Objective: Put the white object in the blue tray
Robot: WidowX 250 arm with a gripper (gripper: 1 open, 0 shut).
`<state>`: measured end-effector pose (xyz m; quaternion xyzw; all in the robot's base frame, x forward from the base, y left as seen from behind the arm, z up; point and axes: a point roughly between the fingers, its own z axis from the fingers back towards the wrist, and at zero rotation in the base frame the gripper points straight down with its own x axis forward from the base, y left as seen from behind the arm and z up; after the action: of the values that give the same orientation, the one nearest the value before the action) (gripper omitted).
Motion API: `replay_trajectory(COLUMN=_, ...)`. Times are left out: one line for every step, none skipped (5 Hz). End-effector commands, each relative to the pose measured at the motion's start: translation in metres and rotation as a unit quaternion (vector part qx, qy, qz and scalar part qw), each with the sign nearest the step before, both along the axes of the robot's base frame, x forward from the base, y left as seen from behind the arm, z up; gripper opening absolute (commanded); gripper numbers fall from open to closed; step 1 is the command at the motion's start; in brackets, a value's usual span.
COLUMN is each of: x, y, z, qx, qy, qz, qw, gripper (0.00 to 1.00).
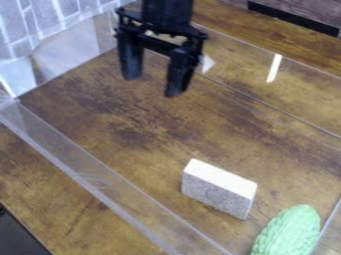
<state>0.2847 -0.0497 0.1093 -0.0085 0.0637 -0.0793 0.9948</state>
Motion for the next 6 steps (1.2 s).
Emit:
replay_trajectory(x=-0.007, y=-0.025, z=0.006, qx=-0.004, qy=-0.018, qz=-0.076, qw=0.9969, gripper=1.0)
replay_trajectory(x=-0.017, y=-0.051, z=0.001, qx=-0.003, qy=-0.023, qz=-0.153, qw=0.9879, gripper=1.0)
replay_trajectory(x=-0.019, y=-0.071, z=-0.012, qx=0.0, qy=-0.024, qz=-0.216, qw=0.9761, gripper=1.0)
replay_trajectory(x=-0.019, y=-0.083, z=-0.031, qx=0.005, qy=-0.021, qz=-0.265, qw=0.9641, gripper=1.0)
replay_trajectory(x=-0.019, y=-0.086, z=-0.054, qx=0.003, qy=-0.022, qz=-0.306, qw=0.9519, gripper=1.0)
replay_trajectory(x=-0.018, y=-0.084, z=-0.067, qx=-0.003, qy=-0.019, qz=-0.302, qw=0.9532, gripper=1.0)
